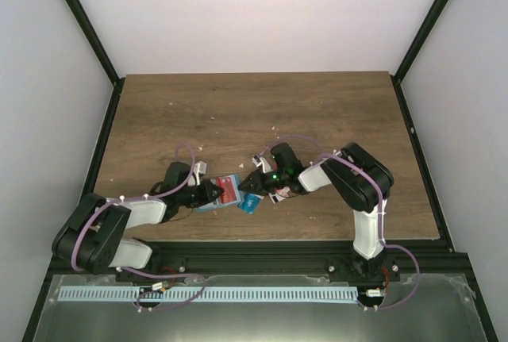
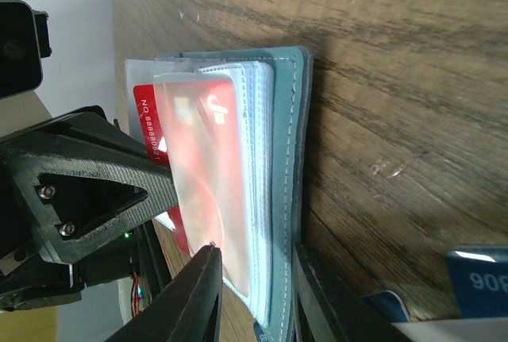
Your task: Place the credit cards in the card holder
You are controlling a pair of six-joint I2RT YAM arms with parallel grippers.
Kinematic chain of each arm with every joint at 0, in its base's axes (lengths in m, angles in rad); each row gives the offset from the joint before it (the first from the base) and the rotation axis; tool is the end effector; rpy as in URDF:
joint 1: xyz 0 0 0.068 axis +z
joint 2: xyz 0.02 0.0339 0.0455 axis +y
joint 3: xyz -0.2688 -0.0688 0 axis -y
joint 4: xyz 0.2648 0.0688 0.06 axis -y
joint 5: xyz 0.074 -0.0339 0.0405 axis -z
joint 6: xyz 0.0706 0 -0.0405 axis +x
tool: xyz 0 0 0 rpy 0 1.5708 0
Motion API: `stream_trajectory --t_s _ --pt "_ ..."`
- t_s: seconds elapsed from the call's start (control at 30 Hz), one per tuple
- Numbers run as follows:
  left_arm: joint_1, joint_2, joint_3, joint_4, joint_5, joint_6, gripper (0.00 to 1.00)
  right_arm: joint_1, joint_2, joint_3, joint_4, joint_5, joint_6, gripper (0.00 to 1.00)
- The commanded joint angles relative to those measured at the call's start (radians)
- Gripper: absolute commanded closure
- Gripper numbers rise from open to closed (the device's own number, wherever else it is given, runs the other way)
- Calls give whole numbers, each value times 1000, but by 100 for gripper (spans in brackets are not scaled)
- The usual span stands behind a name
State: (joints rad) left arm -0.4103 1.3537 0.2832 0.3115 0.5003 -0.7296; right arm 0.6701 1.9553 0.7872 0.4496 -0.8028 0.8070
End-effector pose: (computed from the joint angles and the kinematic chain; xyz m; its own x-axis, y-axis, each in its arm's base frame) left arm 0.2069 -0.1269 0.0789 -0.9165 -0.2392 -0.3208 0.0781 0.6793 -0.7297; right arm 0.2604 0.2711 0.0616 -0.9749 -0.1324 -0.1787 -0.2194 0.4392 0.8712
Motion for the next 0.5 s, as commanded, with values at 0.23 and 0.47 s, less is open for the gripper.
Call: stream_trajectory --t_s 0.23,0.47 --pt "-5 69 16 20 44 -3 96 0 33 15 -42 -2 8 73" --pt "-11 52 71 -106 22 27 85 -14 14 14 -45 -8 -2 73"
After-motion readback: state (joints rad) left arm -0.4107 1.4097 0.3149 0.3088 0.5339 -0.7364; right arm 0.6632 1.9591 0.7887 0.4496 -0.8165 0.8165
